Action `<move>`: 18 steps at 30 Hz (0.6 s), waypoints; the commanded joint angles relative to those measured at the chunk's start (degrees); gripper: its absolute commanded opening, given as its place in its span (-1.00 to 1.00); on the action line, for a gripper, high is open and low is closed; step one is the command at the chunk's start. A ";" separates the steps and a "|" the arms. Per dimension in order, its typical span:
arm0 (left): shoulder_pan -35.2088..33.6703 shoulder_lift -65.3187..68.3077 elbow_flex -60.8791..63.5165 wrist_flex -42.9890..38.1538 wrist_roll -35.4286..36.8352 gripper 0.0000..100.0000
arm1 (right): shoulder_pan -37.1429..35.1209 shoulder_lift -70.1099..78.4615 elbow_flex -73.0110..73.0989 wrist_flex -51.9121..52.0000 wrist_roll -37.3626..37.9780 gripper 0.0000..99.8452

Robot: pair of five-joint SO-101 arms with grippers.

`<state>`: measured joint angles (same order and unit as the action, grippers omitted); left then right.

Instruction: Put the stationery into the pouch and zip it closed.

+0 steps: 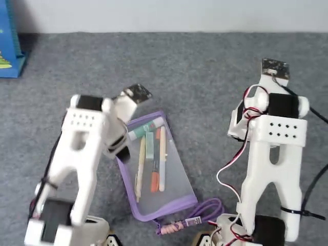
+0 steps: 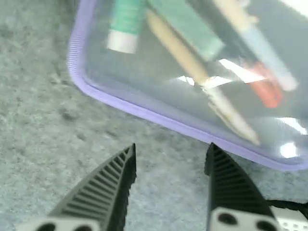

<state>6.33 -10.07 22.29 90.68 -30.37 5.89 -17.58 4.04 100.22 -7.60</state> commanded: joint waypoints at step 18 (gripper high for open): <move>38.95 -29.54 22.64 -1.93 16.97 -0.44 | 11.74 -1.71 -11.16 1.36 2.29 -0.98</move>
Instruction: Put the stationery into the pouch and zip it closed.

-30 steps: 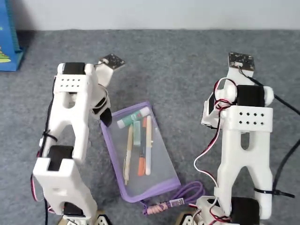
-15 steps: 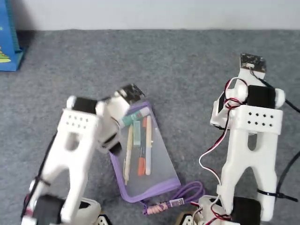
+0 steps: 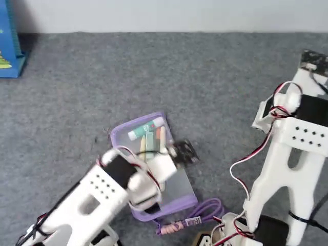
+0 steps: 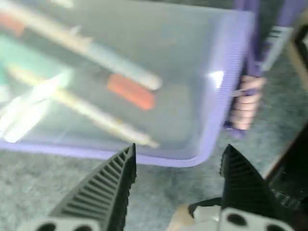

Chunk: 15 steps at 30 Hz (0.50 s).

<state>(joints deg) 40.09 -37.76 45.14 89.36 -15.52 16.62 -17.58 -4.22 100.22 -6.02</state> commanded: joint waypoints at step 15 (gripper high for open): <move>17.14 -1.76 5.67 -11.34 2.46 -0.44 | 1.10 -1.71 -2.64 1.36 0.70 -0.98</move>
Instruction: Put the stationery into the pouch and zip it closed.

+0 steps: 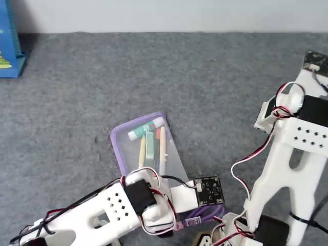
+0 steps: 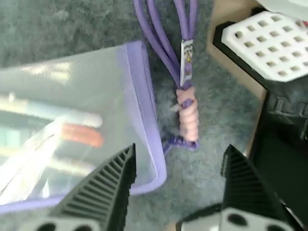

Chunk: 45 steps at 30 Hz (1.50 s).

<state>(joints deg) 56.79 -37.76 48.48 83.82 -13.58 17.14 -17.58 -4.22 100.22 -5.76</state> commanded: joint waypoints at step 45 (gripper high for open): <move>-21.63 2.02 13.67 -30.95 -2.99 -0.44 | 0.22 -1.71 -2.55 1.89 0.44 -0.98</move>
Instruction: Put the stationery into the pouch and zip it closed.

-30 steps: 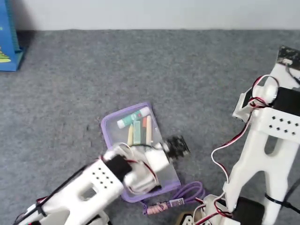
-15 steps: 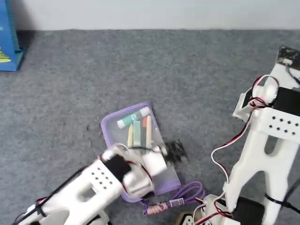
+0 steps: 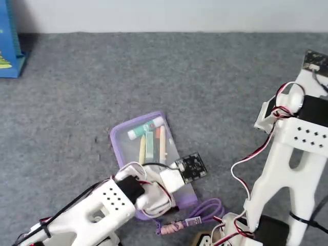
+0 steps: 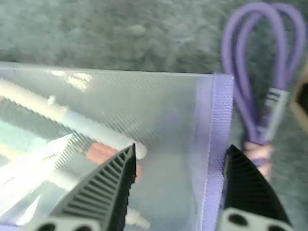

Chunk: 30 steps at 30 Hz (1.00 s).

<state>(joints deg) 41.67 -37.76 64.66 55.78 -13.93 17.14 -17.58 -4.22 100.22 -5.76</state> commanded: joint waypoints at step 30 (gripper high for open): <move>-32.70 -18.55 -16.04 14.24 9.05 -0.45 | -15.08 -1.54 7.56 -0.66 4.40 -0.98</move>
<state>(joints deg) 14.77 -45.32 49.01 65.45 -6.73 5.36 -17.58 1.49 100.22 -1.89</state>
